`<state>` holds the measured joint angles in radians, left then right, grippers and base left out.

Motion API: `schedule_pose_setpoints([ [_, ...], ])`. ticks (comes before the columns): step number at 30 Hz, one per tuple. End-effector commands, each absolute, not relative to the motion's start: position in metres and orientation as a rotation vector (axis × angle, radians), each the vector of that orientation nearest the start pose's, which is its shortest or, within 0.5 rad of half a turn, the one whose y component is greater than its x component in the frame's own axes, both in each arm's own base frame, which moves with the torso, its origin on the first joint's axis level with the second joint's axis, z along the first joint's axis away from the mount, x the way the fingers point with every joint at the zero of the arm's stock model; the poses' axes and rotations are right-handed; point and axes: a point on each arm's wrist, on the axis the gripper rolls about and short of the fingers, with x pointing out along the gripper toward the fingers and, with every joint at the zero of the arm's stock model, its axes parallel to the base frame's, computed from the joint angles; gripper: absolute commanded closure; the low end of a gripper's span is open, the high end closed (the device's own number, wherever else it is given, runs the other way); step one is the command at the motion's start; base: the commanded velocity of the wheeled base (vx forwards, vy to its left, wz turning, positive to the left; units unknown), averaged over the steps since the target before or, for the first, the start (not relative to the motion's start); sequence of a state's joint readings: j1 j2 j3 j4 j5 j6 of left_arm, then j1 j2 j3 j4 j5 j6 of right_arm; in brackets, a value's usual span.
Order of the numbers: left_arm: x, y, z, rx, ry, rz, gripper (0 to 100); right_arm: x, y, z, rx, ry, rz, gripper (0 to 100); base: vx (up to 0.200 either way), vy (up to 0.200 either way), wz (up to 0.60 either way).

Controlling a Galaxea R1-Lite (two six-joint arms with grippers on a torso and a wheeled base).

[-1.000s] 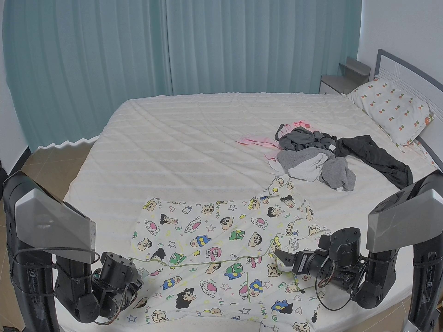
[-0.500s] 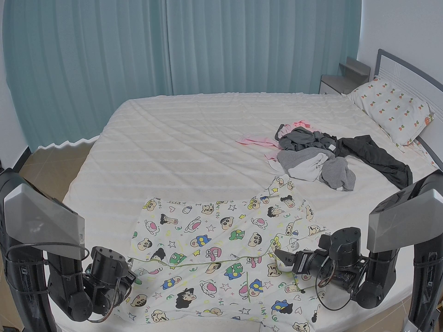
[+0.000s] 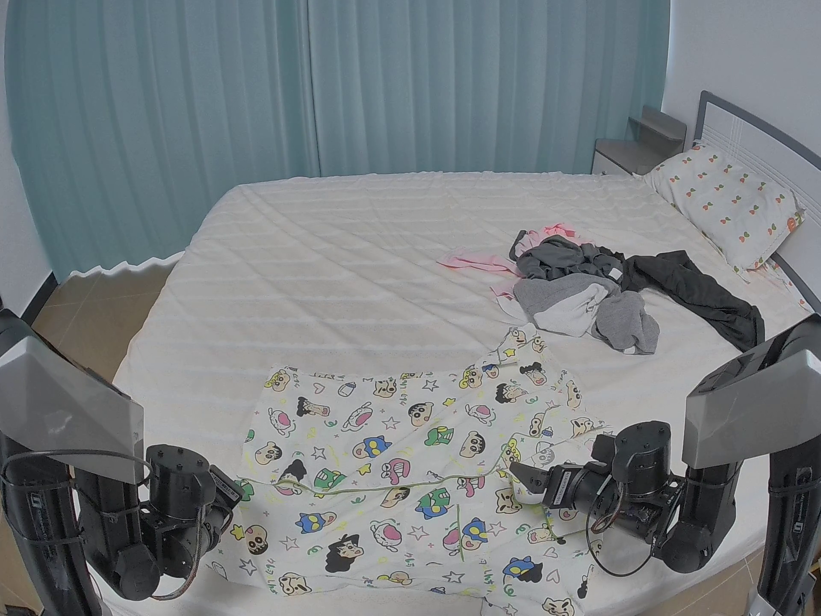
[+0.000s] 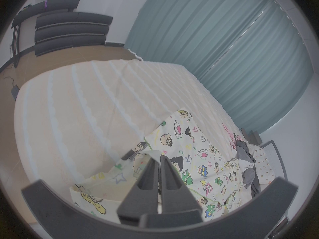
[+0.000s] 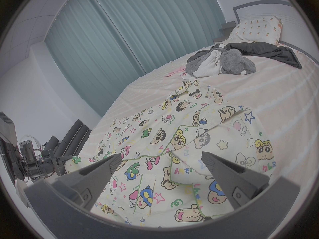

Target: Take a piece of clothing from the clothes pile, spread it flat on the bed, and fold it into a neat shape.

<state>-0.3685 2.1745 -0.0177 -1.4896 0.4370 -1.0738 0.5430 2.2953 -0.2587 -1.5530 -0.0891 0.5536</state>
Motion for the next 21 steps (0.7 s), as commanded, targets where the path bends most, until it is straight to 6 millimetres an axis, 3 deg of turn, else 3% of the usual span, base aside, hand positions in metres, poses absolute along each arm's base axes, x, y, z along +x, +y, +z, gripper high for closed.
schedule_pose_setpoints([
  [1, 0.200, -0.068, 0.006, -0.780, 0.487, 0.366, 100, 0.239, 0.142, -0.012, 0.385, 0.564, 0.307, 0, 0.000, 0.000, 0.00],
  [12, 0.198, -0.069, 0.017, -0.763, 0.465, 0.323, 100, 0.239, 0.142, -0.008, 0.390, 0.553, 0.312, 0, 0.000, 0.000, 0.00],
  [15, 0.199, -0.067, 0.011, -0.728, 0.493, 0.336, 100, 0.238, 0.143, -0.009, 0.388, 0.555, 0.316, 0, 0.000, 0.000, 0.00],
  [21, 0.210, -0.047, -0.023, -0.575, 0.563, 0.433, 100, 0.237, 0.143, -0.008, 0.386, 0.559, 0.318, 0, 0.000, 0.000, 0.00],
])
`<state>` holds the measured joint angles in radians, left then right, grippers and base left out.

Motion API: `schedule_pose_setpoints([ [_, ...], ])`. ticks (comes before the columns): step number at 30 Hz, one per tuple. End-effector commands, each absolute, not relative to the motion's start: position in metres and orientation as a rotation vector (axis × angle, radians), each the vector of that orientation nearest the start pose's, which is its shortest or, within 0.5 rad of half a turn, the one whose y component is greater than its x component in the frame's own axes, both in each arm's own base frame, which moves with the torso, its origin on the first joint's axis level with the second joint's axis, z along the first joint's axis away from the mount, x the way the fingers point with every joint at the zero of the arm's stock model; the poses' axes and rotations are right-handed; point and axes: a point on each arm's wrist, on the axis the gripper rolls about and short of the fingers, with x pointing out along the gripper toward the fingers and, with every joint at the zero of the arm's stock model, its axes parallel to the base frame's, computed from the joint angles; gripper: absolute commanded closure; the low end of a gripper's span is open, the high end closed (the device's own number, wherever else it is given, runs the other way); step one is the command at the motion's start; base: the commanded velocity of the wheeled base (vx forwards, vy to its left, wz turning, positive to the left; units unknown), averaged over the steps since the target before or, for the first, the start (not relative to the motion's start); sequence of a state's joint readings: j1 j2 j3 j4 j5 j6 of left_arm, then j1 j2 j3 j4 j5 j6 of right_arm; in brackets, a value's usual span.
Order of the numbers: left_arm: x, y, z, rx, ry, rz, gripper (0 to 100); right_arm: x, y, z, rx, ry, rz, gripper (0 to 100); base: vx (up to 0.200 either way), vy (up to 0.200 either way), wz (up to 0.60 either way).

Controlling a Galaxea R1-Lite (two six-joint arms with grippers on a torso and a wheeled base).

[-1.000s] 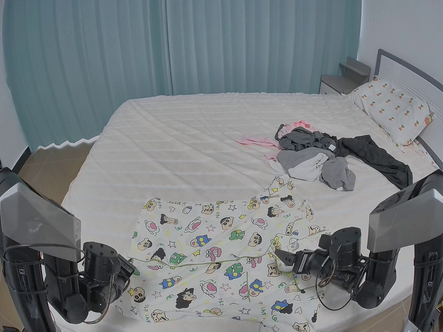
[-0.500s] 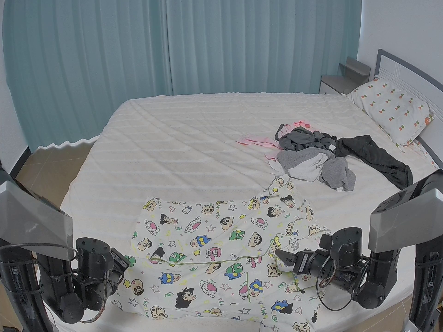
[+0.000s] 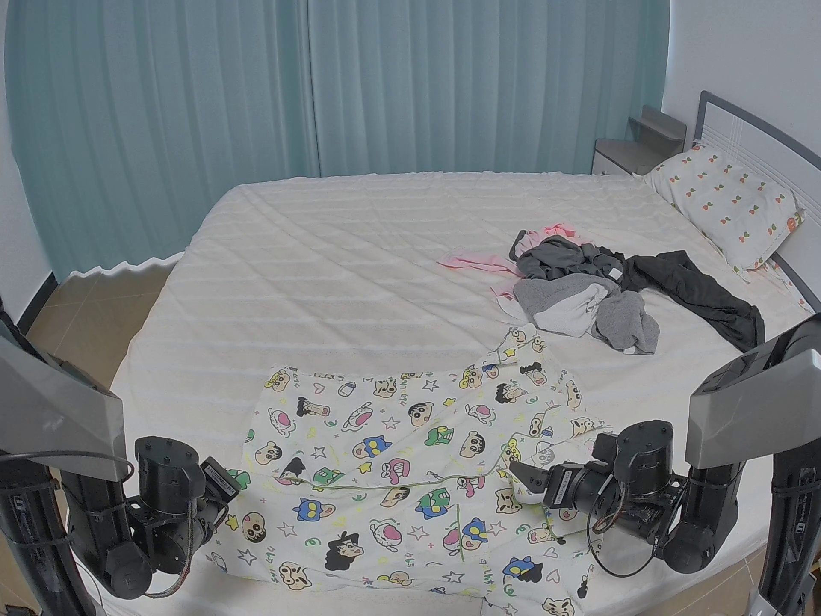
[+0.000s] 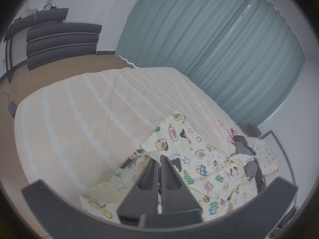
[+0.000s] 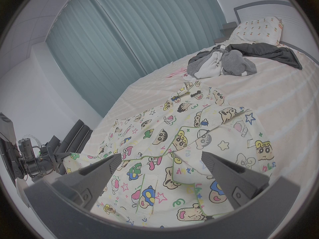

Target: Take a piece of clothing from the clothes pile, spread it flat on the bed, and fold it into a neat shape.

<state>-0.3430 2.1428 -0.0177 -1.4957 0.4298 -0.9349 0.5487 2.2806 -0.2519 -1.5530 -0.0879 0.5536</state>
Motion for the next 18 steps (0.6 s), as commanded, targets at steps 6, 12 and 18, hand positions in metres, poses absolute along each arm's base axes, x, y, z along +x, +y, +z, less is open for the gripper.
schedule_pose_setpoints([
  [6, 0.213, -0.045, -0.030, -0.568, 0.640, 0.345, 100, 0.236, 0.143, -0.009, 0.386, 0.560, 0.316, 0, 0.000, 0.000, 0.00],
  [12, 0.213, -0.045, -0.037, -0.552, 0.675, 0.334, 0, 0.236, 0.143, -0.007, 0.385, 0.557, 0.320, 0, 0.000, 0.000, 0.00],
  [18, 0.222, -0.033, -0.037, -0.573, 0.637, 0.383, 0, 0.233, 0.144, -0.007, 0.382, 0.563, 0.325, 0, 0.000, 0.000, 0.00],
])
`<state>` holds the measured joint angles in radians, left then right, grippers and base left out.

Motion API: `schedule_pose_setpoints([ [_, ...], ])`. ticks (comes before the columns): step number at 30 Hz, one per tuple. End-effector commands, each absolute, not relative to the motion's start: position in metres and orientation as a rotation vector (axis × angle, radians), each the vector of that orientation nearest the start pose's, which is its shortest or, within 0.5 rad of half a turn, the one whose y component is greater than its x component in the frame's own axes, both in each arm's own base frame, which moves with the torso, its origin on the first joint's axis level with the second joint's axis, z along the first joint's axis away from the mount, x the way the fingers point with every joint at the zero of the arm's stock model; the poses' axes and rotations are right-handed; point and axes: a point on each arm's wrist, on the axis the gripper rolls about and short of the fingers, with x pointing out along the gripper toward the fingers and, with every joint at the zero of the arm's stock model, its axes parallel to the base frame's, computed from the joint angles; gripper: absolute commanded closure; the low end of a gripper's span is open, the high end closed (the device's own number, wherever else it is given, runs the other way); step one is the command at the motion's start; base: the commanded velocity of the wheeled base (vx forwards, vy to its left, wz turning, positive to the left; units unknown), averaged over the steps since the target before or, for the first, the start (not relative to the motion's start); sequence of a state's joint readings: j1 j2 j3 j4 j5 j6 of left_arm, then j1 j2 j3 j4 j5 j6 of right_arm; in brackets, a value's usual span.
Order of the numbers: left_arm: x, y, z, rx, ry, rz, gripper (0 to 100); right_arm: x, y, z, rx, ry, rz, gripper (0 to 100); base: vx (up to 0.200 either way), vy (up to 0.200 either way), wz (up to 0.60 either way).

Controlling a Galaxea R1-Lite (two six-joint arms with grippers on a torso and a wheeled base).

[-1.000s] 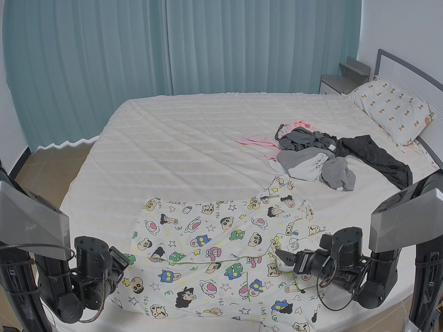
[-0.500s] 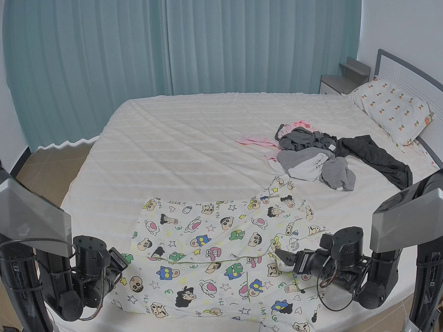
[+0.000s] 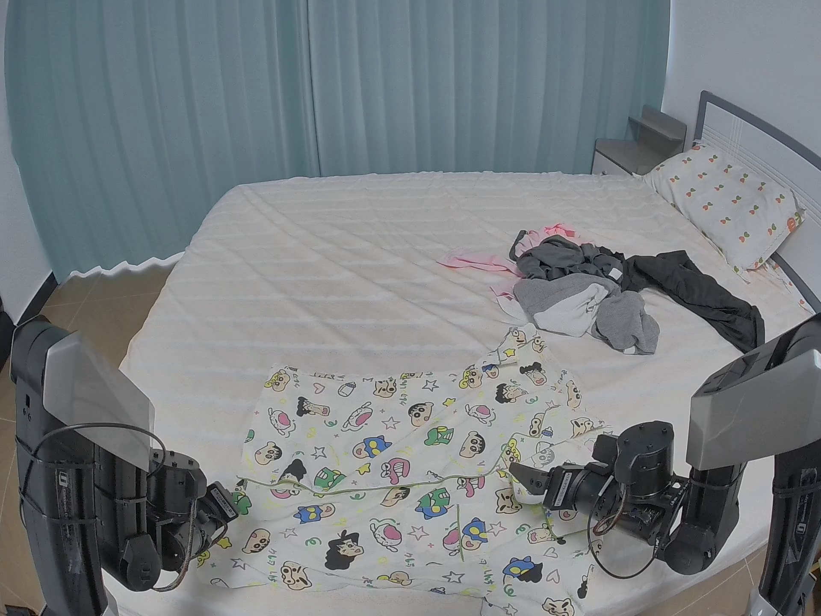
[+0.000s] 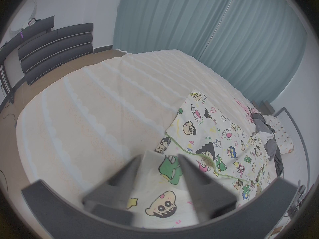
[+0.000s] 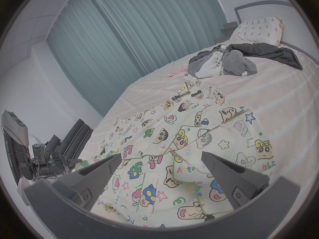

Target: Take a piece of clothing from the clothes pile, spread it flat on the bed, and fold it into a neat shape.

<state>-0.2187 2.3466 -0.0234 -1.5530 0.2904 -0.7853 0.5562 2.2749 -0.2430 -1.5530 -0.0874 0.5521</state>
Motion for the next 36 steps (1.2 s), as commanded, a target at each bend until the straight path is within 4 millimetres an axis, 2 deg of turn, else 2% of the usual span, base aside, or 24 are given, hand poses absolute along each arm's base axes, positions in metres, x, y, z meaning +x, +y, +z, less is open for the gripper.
schedule_pose_setpoints([
  [1, 0.225, -0.030, -0.037, -0.574, 0.624, 0.396, 0, 0.233, 0.144, -0.007, 0.381, 0.564, 0.323, 0, 0.000, 0.000, 0.00],
  [6, 0.226, -0.015, -0.031, -0.574, 0.605, 0.419, 0, 0.232, 0.144, -0.008, 0.378, 0.569, 0.325, 0, 0.000, 0.000, 0.00],
  [10, 0.219, -0.017, -0.024, -0.606, 0.638, 0.341, 0, 0.232, 0.144, -0.008, 0.378, 0.569, 0.325, 0, 0.000, 0.000, 0.00],
  [11, 0.216, -0.018, -0.019, -0.638, 0.666, 0.243, 0, 0.232, 0.144, -0.008, 0.379, 0.567, 0.325, 0, 0.000, 0.000, 0.00],
  [14, 0.218, -0.015, -0.023, -0.610, 0.697, 0.193, 0, 0.231, 0.144, -0.008, 0.378, 0.570, 0.324, 0, 0.000, 0.000, 0.00],
  [20, 0.224, -0.015, -0.044, -0.602, 0.771, 0.164, 0, 0.231, 0.144, -0.009, 0.376, 0.574, 0.324, 0, 0.000, 0.000, 0.00],
  [32, 0.238, -0.016, -0.048, -0.629, 0.744, 0.116, 0, 0.231, 0.145, -0.012, 0.372, 0.582, 0.323, 0, 0.000, 0.000, 0.00],
  [33, 0.238, -0.016, -0.048, -0.629, 0.747, 0.117, 100, 0.231, 0.145, -0.012, 0.372, 0.582, 0.323, 0, 0.000, 0.000, 0.00],
  [36, 0.238, -0.013, -0.047, -0.633, 0.744, 0.127, 100, 0.232, 0.144, -0.012, 0.373, 0.581, 0.322, 0, 0.000, 0.000, 0.00],
])
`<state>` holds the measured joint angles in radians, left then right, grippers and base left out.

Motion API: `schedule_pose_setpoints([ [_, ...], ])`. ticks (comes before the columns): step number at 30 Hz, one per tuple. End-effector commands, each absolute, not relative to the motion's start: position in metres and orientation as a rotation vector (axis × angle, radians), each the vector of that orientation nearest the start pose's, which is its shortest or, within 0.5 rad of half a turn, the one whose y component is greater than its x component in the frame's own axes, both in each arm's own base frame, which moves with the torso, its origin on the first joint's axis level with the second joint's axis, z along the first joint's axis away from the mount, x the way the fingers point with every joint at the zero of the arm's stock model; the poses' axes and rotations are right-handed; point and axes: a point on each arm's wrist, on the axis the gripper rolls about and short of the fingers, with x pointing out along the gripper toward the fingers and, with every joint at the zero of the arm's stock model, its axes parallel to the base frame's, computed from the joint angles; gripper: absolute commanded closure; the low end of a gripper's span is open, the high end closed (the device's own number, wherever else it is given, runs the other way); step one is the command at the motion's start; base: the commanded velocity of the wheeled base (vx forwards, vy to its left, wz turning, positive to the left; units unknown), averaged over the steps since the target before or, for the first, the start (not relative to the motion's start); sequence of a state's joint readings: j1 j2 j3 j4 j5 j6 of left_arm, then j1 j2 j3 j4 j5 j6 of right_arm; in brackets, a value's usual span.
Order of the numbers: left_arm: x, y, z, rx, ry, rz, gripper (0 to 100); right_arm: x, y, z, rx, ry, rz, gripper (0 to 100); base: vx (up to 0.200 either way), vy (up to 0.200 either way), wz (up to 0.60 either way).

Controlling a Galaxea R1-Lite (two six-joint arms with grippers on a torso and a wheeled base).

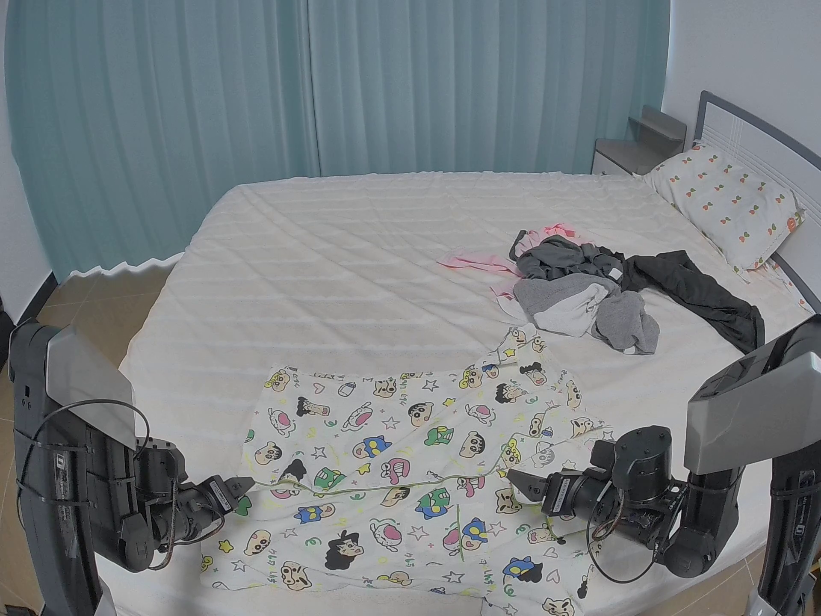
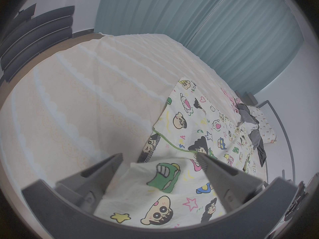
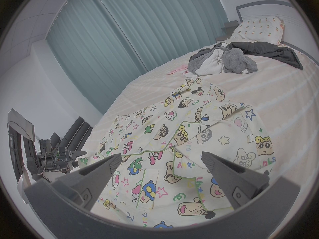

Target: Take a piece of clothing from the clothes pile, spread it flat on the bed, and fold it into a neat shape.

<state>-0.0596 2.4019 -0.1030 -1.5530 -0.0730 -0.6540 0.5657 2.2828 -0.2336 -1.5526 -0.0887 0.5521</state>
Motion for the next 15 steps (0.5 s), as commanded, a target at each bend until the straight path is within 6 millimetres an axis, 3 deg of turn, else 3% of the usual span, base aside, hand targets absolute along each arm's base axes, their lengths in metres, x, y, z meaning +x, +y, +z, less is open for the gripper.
schedule_pose_setpoints([
  [1, 0.238, -0.013, -0.047, -0.633, 0.744, 0.127, 100, 0.231, 0.145, -0.012, 0.372, 0.583, 0.323, 0, 0.000, 0.000, 0.00],
  [5, 0.238, -0.010, -0.046, -0.638, 0.732, 0.137, 100, 0.231, 0.145, -0.011, 0.373, 0.580, 0.324, 0, 0.000, 0.000, 0.00],
  [15, 0.228, -0.010, -0.010, -0.642, 0.636, 0.095, 100, 0.231, 0.145, -0.011, 0.373, 0.580, 0.324, 0, 0.000, 0.000, 0.00],
])
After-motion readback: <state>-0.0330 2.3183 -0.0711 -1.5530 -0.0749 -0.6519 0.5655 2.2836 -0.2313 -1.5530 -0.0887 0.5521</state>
